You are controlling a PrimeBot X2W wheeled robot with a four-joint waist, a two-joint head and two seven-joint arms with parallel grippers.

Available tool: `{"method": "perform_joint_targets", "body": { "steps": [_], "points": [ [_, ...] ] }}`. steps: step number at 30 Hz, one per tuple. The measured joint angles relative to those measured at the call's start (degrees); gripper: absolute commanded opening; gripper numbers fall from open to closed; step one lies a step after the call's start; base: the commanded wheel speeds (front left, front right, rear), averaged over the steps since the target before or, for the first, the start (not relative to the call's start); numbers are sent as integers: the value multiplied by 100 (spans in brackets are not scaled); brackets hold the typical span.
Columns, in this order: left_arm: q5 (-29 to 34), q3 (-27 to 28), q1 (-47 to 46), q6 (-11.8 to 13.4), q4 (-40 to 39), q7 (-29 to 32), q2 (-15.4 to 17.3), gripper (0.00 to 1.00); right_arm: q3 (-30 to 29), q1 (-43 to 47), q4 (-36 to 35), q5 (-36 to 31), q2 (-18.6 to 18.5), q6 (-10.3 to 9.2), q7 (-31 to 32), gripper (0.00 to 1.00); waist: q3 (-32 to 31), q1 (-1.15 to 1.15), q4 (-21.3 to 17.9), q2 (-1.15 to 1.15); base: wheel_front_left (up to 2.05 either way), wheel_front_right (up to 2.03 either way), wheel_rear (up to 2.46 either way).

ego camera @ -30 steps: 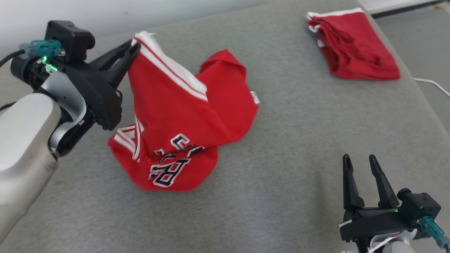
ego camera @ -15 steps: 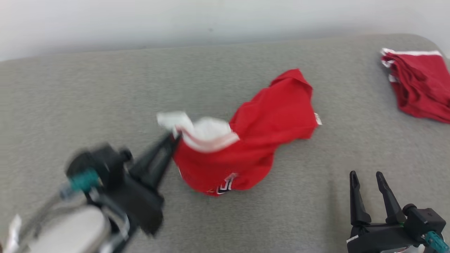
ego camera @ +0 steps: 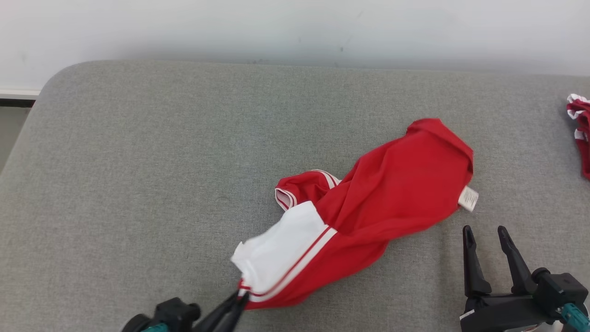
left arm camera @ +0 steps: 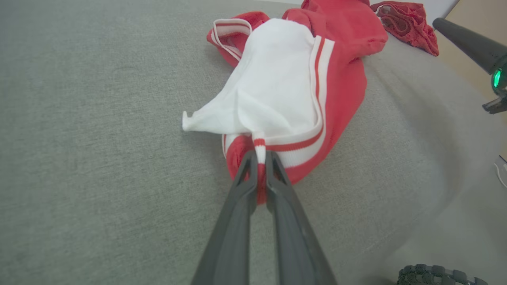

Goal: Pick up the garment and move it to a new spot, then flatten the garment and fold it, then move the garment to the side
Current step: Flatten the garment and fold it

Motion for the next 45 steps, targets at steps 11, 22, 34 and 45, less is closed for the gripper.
{"method": "perform_joint_targets", "body": {
  "steps": [11,22,34,45],
  "points": [
    [592,1294,621,-515,782,-14,-207,0,37,-6,114,38,53,0,0,100,-15,0,-201,0,0,0,0],
    [1529,3538,1295,-557,24,-15,-1140,100,1,76,180,47,36,0,0,100,-273,0,-270,0,0,0,0],
    [2681,5525,2174,-702,-339,-15,-1965,100,135,359,188,82,22,0,-1,100,-770,0,-462,0,0,0,0],
    [3075,5658,1798,-1174,68,-15,-1954,100,163,449,121,99,-32,0,0,100,-864,0,-800,0,0,0,0]
  ]
}}
